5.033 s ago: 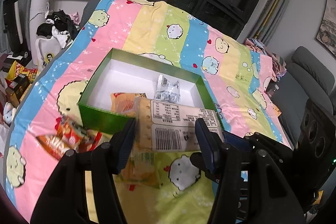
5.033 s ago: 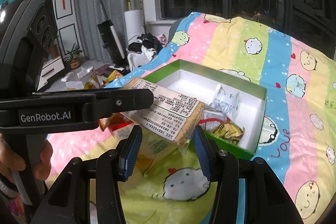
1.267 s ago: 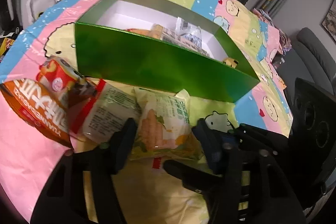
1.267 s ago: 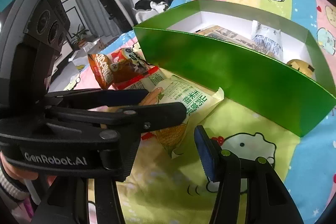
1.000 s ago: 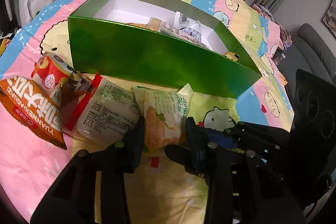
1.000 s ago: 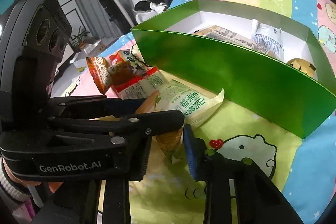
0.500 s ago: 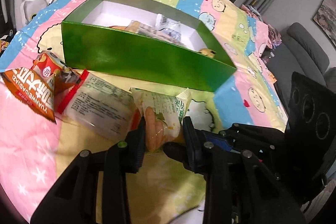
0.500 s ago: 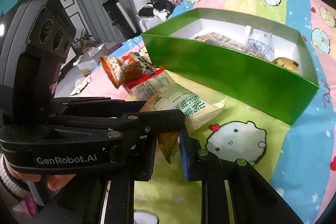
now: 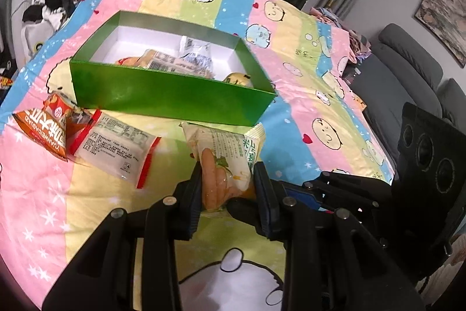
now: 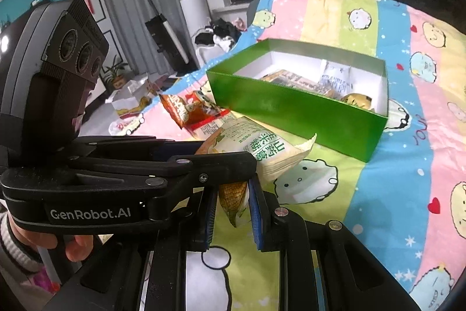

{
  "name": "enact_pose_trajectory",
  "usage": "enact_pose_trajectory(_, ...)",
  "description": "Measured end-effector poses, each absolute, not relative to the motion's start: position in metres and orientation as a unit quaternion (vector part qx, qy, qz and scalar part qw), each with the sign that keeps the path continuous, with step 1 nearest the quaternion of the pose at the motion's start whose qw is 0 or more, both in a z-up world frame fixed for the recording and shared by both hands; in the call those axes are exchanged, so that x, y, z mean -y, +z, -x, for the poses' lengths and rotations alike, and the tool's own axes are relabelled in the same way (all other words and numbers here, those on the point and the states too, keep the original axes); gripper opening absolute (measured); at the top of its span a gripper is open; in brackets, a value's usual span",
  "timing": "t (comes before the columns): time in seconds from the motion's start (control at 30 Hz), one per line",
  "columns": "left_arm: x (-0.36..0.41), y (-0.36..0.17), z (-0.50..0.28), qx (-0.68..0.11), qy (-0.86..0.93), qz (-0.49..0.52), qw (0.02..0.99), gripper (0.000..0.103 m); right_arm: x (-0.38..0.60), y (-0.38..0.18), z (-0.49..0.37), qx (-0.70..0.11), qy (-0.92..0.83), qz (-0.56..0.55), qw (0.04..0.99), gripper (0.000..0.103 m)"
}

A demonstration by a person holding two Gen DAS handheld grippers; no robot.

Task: Organize snacks
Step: 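Lift the corn snack bag and carry it over the green box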

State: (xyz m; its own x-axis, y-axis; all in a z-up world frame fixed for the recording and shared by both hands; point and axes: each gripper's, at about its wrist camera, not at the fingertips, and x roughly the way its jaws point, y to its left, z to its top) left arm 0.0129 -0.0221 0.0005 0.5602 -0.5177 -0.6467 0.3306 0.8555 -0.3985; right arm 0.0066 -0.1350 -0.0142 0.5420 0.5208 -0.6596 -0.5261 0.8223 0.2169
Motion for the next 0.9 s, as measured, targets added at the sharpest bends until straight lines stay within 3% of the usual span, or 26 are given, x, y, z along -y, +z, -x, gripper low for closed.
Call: enact_pose_trajectory(0.9, 0.065, 0.044, -0.007, -0.368, -0.269, 0.063, 0.888, 0.031, 0.172, 0.016, 0.010, -0.316, 0.272, -0.023, 0.909, 0.023)
